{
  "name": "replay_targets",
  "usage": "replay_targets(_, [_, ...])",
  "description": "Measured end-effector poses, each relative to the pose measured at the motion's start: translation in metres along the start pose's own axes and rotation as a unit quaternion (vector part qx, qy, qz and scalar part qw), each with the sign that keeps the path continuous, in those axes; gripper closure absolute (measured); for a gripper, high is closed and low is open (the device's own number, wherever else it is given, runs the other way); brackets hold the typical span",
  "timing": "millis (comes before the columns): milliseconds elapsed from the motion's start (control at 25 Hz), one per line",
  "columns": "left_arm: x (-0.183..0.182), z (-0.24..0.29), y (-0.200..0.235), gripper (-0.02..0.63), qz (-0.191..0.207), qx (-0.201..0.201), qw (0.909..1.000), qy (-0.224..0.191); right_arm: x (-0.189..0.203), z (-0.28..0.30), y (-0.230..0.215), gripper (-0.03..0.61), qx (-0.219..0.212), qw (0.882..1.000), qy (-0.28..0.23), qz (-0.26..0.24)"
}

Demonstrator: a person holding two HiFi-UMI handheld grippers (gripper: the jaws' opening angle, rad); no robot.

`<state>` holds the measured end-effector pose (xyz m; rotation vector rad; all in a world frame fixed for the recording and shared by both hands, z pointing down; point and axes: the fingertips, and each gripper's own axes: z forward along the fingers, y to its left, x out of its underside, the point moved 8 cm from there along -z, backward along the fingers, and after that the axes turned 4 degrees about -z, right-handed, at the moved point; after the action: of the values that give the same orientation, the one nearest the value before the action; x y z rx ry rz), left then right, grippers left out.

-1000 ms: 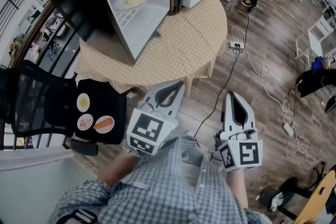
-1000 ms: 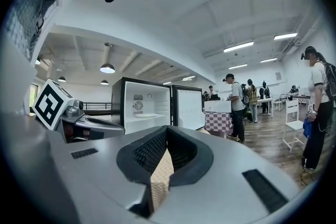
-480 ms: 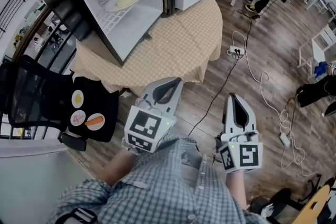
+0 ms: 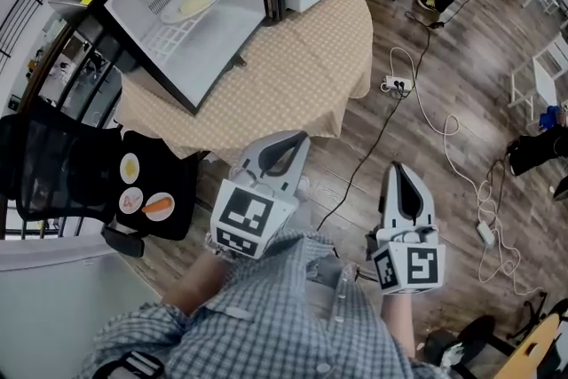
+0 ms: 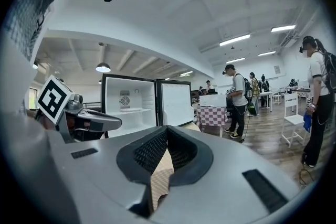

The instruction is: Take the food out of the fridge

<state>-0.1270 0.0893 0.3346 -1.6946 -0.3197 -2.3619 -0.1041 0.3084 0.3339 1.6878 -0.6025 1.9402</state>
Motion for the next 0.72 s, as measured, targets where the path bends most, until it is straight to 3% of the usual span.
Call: replay_targets(720, [-0.046, 0.114, 0.061, 0.609, -0.021, -0.018, 0.9995, -0.014, -0.026, 0.122, -0.067, 0.571, -0.026, 0.999, -0.002, -0.020])
